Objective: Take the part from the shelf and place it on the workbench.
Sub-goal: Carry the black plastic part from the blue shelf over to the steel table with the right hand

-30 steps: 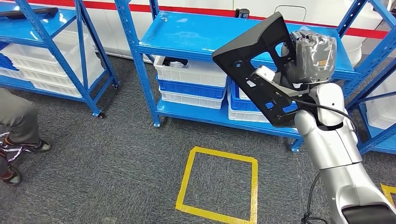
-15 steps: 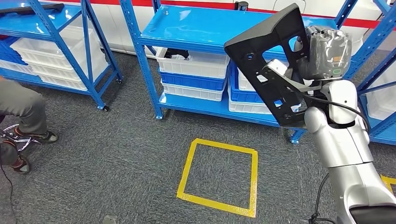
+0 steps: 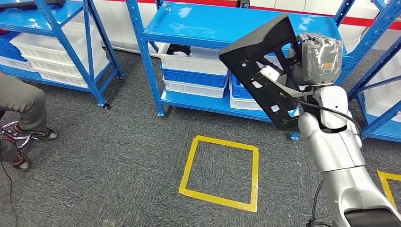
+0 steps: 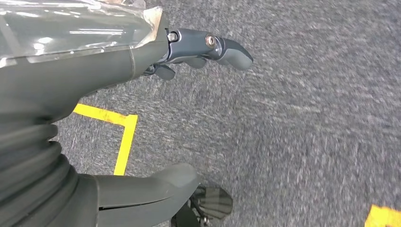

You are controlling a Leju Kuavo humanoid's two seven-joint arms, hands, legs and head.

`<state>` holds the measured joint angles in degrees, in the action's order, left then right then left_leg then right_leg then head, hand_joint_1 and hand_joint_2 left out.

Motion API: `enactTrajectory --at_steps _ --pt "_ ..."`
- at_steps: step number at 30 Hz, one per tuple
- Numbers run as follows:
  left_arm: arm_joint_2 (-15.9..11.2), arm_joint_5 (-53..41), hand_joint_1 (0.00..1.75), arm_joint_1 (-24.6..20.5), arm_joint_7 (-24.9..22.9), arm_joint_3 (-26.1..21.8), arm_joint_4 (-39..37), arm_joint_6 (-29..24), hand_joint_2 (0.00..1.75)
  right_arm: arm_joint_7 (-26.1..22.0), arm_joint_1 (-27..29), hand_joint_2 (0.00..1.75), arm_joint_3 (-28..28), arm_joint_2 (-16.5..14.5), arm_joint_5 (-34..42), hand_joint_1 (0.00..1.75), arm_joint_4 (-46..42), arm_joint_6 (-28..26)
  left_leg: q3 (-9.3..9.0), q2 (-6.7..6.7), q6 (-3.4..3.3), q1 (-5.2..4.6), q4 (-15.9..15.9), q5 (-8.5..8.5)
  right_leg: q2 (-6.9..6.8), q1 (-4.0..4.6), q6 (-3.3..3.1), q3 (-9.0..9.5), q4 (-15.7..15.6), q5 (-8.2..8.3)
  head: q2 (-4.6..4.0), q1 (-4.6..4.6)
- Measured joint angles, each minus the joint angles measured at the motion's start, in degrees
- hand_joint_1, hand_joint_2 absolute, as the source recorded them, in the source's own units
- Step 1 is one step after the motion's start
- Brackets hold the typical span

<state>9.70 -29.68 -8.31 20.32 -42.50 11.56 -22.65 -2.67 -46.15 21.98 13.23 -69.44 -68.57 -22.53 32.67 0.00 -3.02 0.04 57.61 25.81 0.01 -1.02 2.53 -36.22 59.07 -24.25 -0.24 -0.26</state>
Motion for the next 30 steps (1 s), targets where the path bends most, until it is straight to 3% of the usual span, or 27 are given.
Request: enactTrajectory --at_steps 1,3,4,5,6,8,10,11,12,15,17,19,20,21,23,25,27,29,30 --pt "0.0 0.0 0.0 0.0 0.0 -0.1 0.0 0.0 1.75 0.0 0.0 1.75 -0.1 0.0 0.0 1.52 0.0 0.0 0.3 0.08 -0.36 0.1 -0.4 -0.56 0.0 0.07 -0.19 -1.14 2.3 -1.48 0.0 0.2" --pt "0.0 0.0 0.0 0.0 0.2 -0.1 0.0 -0.1 1.75 0.0 0.1 1.75 -0.3 -0.1 -0.2 1.52 0.0 0.0 1.33 0.14 -0.72 0.09 -0.5 -1.34 0.0 0.03 -0.63 -4.29 9.9 -5.55 0.0 0.66" --pt "0.0 0.0 0.0 0.0 0.3 -0.1 0.0 -0.1 1.75 -0.1 0.3 1.75 -0.3 -0.1 -0.3 1.52 0.0 0.0 1.87 0.15 -0.73 0.08 -0.5 -1.67 0.0 0.0 -0.57 -5.59 13.5 -7.1 0.0 0.88" --pt "0.1 0.0 0.0 0.1 0.5 -0.1 0.0 -0.2 1.75 -0.1 0.6 1.75 -0.3 -0.2 -0.4 1.52 0.0 0.0 2.32 0.16 -0.67 0.08 -0.5 -2.0 0.0 -0.05 -0.27 -5.81 15.1 -7.71 0.0 1.0" --pt "0.1 -0.1 0.0 0.1 0.7 -0.2 0.0 -0.2 1.75 -0.2 0.7 1.75 -0.3 -0.3 -0.5 1.52 0.0 0.0 2.69 0.17 -0.53 0.09 -0.4 -2.27 -0.01 -0.09 0.17 -4.77 14.3 -7.42 0.0 1.12" --pt "0.2 -0.2 0.0 0.2 0.9 -0.2 0.0 -0.5 1.75 -0.5 0.9 1.75 -0.4 -0.5 -0.5 1.52 0.0 -0.1 3.23 0.17 -0.2 0.09 0.0 -2.61 -0.08 -0.27 1.0 0.2 6.8 -5.4 0.0 1.36" --pt "0.2 -0.3 0.0 0.1 1.1 -0.2 0.0 -0.8 1.75 -1.0 0.9 1.75 -0.6 -0.8 -0.2 1.52 0.0 -0.6 3.66 0.2 0.22 -0.09 0.5 -2.76 -0.07 -0.14 0.8 4.03 0.2 -3.97 0.0 1.48" --pt "0.2 -0.3 0.0 0.1 1.2 -0.2 0.0 -0.9 1.75 -1.1 1.0 1.75 -0.7 -0.9 0.0 1.52 0.0 -0.9 3.83 0.25 0.48 -0.18 0.7 -2.87 0.0 -0.02 0.35 4.69 -1.2 -3.74 0.0 1.45" --pt "0.2 -0.4 0.0 0.1 1.2 -0.2 0.0 -0.9 1.75 -1.2 1.1 1.75 -0.8 -1.0 0.1 1.52 0.0 -1.2 3.95 0.34 0.78 -0.23 0.7 -3.06 0.15 0.2 -0.16 4.61 -1.1 -3.53 0.0 1.4" --pt "0.3 -0.9 0.0 0.2 1.3 -0.2 0.0 -1.0 1.75 -1.3 1.2 1.75 -1.2 -1.4 0.2 1.52 -0.2 -1.5 4.52 0.56 1.67 0.0 1.3 -2.63 0.64 -0.25 -1.48 4.45 -1.2 -2.74 0.0 1.23" --pt "0.2 -1.0 0.0 0.2 1.3 -0.2 0.0 -1.0 1.75 -1.2 1.3 1.75 -1.6 -1.6 0.2 1.52 -0.5 -1.5 6.74 0.45 2.37 0.25 6.6 0.87 1.07 -0.57 -2.12 4.28 -1.3 -2.32 0.0 0.85" --pt "0.3 -1.2 0.0 0.2 1.3 -0.2 0.0 -0.9 1.75 -1.2 1.6 1.75 -1.8 -1.7 0.2 1.52 -0.7 -1.6 10.1 0.4 2.95 0.49 14.8 4.9 1.7 -0.52 -2.41 3.96 -1.3 -2.07 0.0 0.51" --pt "0.3 -1.2 0.0 0.2 1.3 -0.2 0.0 -0.9 1.75 -1.2 1.8 1.75 -1.9 -1.7 0.2 1.52 -0.7 -1.6 11.01 0.39 3.06 0.58 17.2 5.59 2.12 -0.49 -2.42 3.85 -1.3 -1.97 0.0 0.47" --pt "0.3 -1.3 0.0 0.2 1.3 -0.2 0.0 -0.9 1.75 -1.2 2.0 1.75 -1.9 -1.7 0.2 1.52 -0.7 -1.6 10.89 0.32 3.05 0.64 17.5 5.16 2.62 -0.47 -2.39 3.79 -1.3 -1.89 0.0 0.42" --pt "0.3 -1.4 0.0 0.2 1.3 -0.2 0.0 -0.9 1.75 -1.2 2.2 1.75 -2.0 -1.7 0.2 1.52 -0.9 -1.6 7.44 -0.82 2.63 0.7 11.5 1.67 3.79 -0.5 -2.21 3.81 -1.2 -1.78 0.0 0.27" --pt "0.2 -1.5 0.0 0.2 1.3 -0.1 0.0 -0.9 1.75 -1.2 2.1 1.75 -2.0 -1.8 0.2 1.52 -1.1 -1.7 3.46 -4.08 1.89 0.93 3.9 -0.94 4.89 -0.48 -1.89 3.52 -1.2 -1.62 0.0 0.32" --pt "0.1 -1.5 0.0 0.2 1.3 -0.1 0.0 -0.9 1.75 -1.2 2.0 1.75 -2.0 -1.9 0.2 1.52 -1.2 -1.8 2.17 -5.56 1.52 0.88 1.1 -1.11 6.04 -0.71 -1.26 2.8 -1.3 -1.25 0.01 0.31" --pt "0.2 -1.6 0.0 0.2 1.3 -0.1 0.0 -0.9 1.75 -1.2 2.1 1.75 -2.2 -1.9 0.2 1.52 -1.3 -1.9 1.99 -3.91 1.25 0.73 0.3 -1.32 7.02 -0.84 -0.42 2.07 -1.4 -0.87 0.01 0.17" --pt "0.2 -1.6 0.0 0.2 1.3 -0.1 0.0 -0.9 1.75 -1.2 2.2 1.75 -2.3 -1.9 0.2 1.52 -1.4 -1.9 1.8 -3.11 0.93 0.74 -0.2 -1.57 6.26 -0.66 -0.22 1.49 -0.9 -1.14 0.01 0.25"
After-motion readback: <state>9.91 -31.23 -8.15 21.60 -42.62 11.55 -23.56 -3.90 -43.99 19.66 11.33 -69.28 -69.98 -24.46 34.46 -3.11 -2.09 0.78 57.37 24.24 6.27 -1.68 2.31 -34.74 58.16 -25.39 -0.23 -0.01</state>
